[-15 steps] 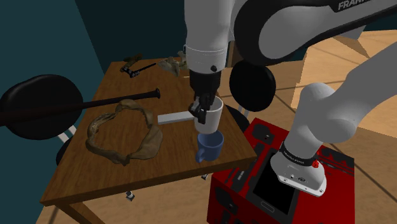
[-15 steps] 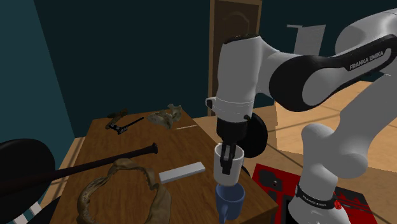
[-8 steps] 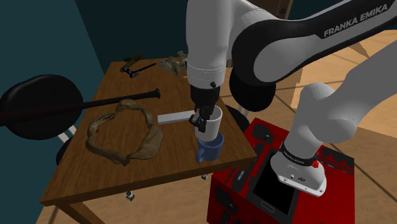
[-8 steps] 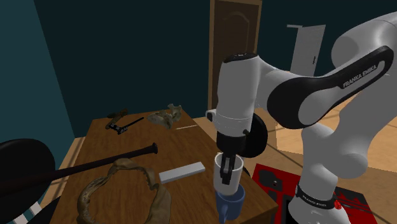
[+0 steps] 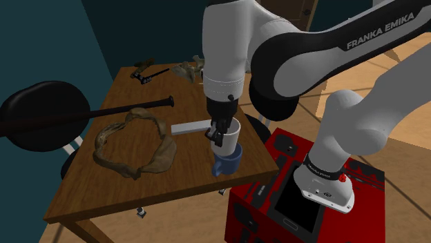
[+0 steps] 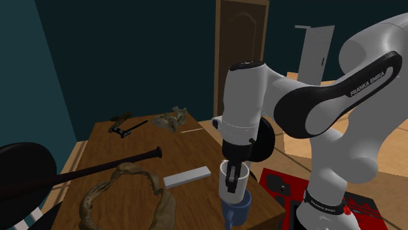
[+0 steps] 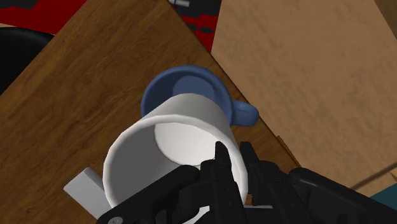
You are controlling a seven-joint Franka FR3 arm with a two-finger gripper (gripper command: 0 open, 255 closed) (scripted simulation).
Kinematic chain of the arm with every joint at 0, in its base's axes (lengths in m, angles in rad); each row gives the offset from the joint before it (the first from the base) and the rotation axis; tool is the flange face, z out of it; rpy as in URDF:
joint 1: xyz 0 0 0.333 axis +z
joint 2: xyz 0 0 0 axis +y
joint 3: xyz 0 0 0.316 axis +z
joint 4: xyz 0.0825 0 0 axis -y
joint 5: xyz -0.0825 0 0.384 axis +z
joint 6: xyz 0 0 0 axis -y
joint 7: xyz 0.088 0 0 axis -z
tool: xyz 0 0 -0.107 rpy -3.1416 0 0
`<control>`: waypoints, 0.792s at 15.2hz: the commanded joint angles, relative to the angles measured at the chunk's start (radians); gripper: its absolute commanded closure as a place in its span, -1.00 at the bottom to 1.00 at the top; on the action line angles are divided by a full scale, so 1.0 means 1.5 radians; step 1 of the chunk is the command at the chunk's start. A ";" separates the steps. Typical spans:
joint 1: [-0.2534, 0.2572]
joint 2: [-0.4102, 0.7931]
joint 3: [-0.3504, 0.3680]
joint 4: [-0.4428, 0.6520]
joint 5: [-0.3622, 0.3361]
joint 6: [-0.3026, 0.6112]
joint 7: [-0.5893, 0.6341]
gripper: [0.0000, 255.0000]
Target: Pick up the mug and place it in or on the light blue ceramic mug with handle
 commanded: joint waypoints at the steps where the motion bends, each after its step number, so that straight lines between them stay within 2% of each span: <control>1: 0.000 0.001 0.000 -0.002 0.000 -0.001 0.000 1.00; 2: 0.000 0.001 0.000 -0.001 0.000 -0.002 -0.001 -1.00; 7: 0.000 0.001 0.000 -0.002 0.000 -0.001 0.000 -1.00; 11: 0.000 -0.020 -0.014 0.068 -0.005 -0.091 -0.001 -1.00; 12: 0.000 -0.020 -0.014 0.068 -0.005 -0.091 -0.001 -1.00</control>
